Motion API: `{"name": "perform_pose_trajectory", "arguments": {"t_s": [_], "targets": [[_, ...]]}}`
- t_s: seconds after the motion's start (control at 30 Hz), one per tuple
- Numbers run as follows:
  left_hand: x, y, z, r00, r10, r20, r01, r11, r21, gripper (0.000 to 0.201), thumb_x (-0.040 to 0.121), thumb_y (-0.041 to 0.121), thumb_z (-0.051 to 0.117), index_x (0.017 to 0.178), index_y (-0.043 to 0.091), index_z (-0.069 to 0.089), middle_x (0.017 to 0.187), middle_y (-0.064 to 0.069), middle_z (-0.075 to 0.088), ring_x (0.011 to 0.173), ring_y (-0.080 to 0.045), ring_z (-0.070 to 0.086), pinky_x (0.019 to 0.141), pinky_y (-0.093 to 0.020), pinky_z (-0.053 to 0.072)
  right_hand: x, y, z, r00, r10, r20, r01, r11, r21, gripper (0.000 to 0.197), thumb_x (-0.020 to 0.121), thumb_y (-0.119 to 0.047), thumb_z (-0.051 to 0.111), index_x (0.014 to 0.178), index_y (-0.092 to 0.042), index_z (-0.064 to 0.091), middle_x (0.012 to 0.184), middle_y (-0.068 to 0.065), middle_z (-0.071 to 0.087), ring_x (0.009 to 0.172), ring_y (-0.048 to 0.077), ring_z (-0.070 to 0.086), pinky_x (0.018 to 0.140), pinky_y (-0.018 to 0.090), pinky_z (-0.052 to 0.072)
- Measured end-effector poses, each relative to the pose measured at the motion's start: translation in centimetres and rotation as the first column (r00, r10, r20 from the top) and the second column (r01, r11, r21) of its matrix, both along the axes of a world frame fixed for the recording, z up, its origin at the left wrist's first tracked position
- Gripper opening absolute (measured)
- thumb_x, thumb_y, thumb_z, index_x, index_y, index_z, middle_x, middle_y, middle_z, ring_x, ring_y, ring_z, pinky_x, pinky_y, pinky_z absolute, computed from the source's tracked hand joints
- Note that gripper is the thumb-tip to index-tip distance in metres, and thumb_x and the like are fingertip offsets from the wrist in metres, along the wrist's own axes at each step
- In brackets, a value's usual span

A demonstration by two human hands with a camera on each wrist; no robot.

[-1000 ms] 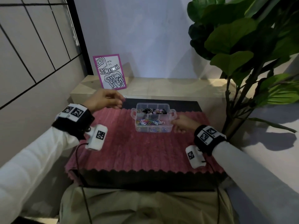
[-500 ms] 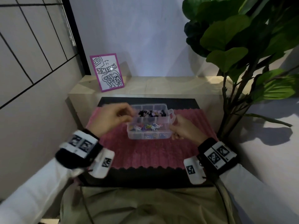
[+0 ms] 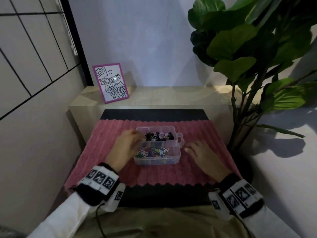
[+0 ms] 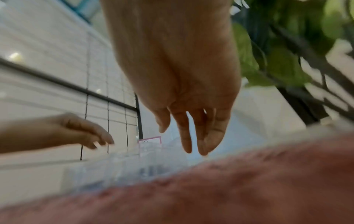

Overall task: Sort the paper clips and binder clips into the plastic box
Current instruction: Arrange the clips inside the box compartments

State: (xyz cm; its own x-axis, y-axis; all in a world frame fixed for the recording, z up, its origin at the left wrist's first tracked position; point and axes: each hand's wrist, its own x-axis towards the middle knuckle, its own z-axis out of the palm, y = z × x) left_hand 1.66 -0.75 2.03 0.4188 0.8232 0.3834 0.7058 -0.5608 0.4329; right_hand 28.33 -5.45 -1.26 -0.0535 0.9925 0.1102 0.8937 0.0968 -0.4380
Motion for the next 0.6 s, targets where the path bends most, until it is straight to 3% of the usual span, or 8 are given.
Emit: {"name": "perform_pose_trajectory", "arguments": {"t_s": [0.07,0.1,0.17,0.23,0.3,0.37,0.47,0.6], "targets": [[-2.0,0.1,-0.2,0.968,0.221,0.118,-0.208,0.971,-0.114,0.032,0.088,0.016,0.054,0.120,0.011,0.054,0.115,-0.006,0.058,0.100,-0.015,0.053,0.089,-0.030,0.045,0.8,-1.3,-0.8,0.974,0.088,0.208,-0.075,0.995,-0.069,0.069,0.087,-0.059,0.018,0.129,-0.014,0.049,0.144,0.004,0.039,0.136,0.024,0.031,0.110,0.038,0.029],[-2.7,0.0,-0.4,0.952,0.287,0.107,-0.255,0.937,-0.241,0.038,0.088,0.027,0.054,0.122,0.011,0.050,0.112,-0.008,0.060,0.095,-0.017,0.056,0.086,-0.032,0.045,0.9,-2.0,-1.5,0.949,0.126,0.289,-0.102,0.990,-0.095,0.080,0.084,-0.066,0.006,0.135,-0.017,0.043,0.149,0.000,0.029,0.141,0.021,0.023,0.112,0.039,0.029],[-2.9,-0.4,-1.3,0.954,0.296,0.050,-0.249,0.871,-0.423,0.047,0.083,0.048,0.050,0.115,0.013,0.051,0.096,-0.006,0.065,0.077,-0.018,0.060,0.075,-0.031,0.046,0.6,-3.3,-2.9,0.909,0.153,0.388,-0.084,0.979,-0.188,0.081,0.089,-0.064,-0.005,0.133,-0.018,0.045,0.143,0.003,0.041,0.133,0.019,0.039,0.105,0.035,0.040],[-2.0,-0.9,-2.5,0.967,0.249,0.055,-0.189,0.846,-0.499,0.043,0.083,0.050,0.050,0.106,0.014,0.051,0.081,-0.002,0.064,0.063,-0.013,0.058,0.067,-0.031,0.048,0.1,-4.3,-4.6,0.923,0.130,0.363,-0.066,0.981,-0.184,0.066,0.095,-0.055,0.003,0.132,-0.017,0.042,0.136,0.004,0.052,0.129,0.021,0.045,0.109,0.032,0.027],[-1.1,-1.4,-3.5,0.969,0.227,0.101,-0.143,0.841,-0.522,0.033,0.086,0.044,0.050,0.102,0.015,0.051,0.070,0.002,0.062,0.055,-0.005,0.057,0.060,-0.022,0.048,-0.1,-4.8,-5.0,0.929,0.134,0.346,-0.068,0.978,-0.196,0.060,0.096,-0.053,0.009,0.138,-0.017,0.035,0.142,0.004,0.044,0.140,0.018,0.022,0.111,0.030,0.011],[-0.7,-1.7,-4.2,0.962,0.228,0.150,-0.123,0.852,-0.509,0.023,0.090,0.038,0.048,0.101,0.018,0.051,0.067,0.006,0.062,0.053,0.001,0.058,0.056,-0.012,0.044,0.0,-4.8,-5.1,0.923,0.092,0.374,-0.064,0.994,-0.085,0.059,0.097,-0.052,0.011,0.141,-0.019,0.031,0.146,0.002,0.034,0.144,0.013,0.004,0.113,0.029,0.009],[-0.7,-1.9,-5.0,0.945,0.237,0.226,-0.114,0.885,-0.452,0.017,0.092,0.030,0.047,0.097,0.018,0.056,0.076,0.004,0.066,0.066,0.004,0.059,0.057,-0.006,0.040,-0.3,-4.9,-5.0,0.929,0.073,0.362,-0.070,0.997,-0.022,0.055,0.098,-0.047,0.012,0.140,-0.018,0.032,0.146,0.004,0.038,0.139,0.016,0.022,0.111,0.033,0.017],[-0.8,-2.3,-6.0,0.947,0.260,0.187,-0.157,0.886,-0.436,0.042,0.086,0.050,0.036,0.108,0.021,0.057,0.093,0.004,0.059,0.078,-0.003,0.056,0.066,-0.011,0.040,-0.7,-5.0,-5.1,0.943,0.046,0.329,-0.044,0.999,-0.013,0.051,0.097,-0.041,0.017,0.141,-0.019,0.029,0.147,0.004,0.035,0.138,0.016,0.026,0.112,0.035,0.018]]}}
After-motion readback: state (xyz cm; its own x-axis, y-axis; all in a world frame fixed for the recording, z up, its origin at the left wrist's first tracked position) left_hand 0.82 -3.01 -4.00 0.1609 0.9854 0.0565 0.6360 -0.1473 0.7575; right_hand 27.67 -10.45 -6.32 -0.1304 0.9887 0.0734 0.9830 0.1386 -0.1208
